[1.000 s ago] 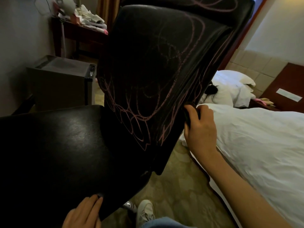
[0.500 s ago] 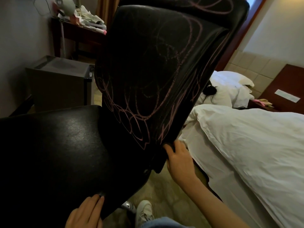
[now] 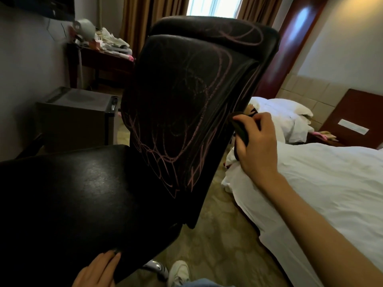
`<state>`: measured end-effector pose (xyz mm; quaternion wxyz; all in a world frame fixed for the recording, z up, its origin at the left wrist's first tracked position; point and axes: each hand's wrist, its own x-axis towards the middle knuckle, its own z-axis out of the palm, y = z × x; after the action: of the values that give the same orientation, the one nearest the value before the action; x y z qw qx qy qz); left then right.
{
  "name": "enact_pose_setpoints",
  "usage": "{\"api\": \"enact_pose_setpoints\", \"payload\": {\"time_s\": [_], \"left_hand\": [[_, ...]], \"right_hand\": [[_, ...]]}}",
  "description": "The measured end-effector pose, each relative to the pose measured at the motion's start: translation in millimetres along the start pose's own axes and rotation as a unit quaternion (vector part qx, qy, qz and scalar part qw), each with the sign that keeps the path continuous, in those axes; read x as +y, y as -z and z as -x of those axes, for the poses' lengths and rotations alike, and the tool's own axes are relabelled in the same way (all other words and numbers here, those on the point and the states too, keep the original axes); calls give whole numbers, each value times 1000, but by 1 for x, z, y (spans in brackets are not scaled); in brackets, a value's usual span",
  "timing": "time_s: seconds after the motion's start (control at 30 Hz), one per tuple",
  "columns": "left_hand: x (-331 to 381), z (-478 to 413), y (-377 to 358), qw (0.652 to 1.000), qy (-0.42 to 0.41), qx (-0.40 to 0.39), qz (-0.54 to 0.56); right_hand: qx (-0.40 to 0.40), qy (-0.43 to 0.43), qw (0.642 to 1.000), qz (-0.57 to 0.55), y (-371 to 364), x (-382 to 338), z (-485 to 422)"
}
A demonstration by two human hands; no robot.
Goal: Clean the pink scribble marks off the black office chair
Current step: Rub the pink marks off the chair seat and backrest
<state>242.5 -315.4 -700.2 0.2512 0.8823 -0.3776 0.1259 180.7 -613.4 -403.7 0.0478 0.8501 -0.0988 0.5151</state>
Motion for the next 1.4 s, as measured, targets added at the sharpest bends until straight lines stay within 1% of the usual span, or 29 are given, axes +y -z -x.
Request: {"api": "enact_pose_setpoints", "payload": {"time_s": [0.1,0.2,0.33,0.47,0.53,0.63,0.73,0.83,0.93,1.0,1.1,1.3,1.4], "left_hand": [[1,-1,7,1000,-13,24,-6],[-2,2,11,1000,-3,29,-5],[-8,5,11,999,3,30,16],[-9,8,7,998,1,49,28],[-11,6,6,998,4,48,28],[-11,5,4,999,10,30,19],[-12,4,2,1000,15,14,23],[-9,3,4,999,17,9,28],[-8,4,6,999,20,10,36],[-8,4,5,999,19,11,37],[-8,5,1,999,17,7,31],[-5,3,3,999,22,-5,29],[-6,2,4,999,11,23,25]], "right_hand": [[-9,5,1000,11,-3,7,0],[-29,17,999,4,-10,11,19],[-96,52,994,16,-22,9,67],[-149,56,987,31,-26,4,94],[-143,46,989,12,-19,1,87],[-88,24,996,-21,0,-7,51],[-20,29,999,-8,11,-10,2],[5,34,999,36,10,-6,-29],[-5,27,997,73,4,0,-31],[-20,47,995,91,-1,0,-21],[-47,74,991,104,-10,-4,-2],[-101,75,985,121,-26,-7,32],[-147,85,978,126,-32,-7,54]]}}
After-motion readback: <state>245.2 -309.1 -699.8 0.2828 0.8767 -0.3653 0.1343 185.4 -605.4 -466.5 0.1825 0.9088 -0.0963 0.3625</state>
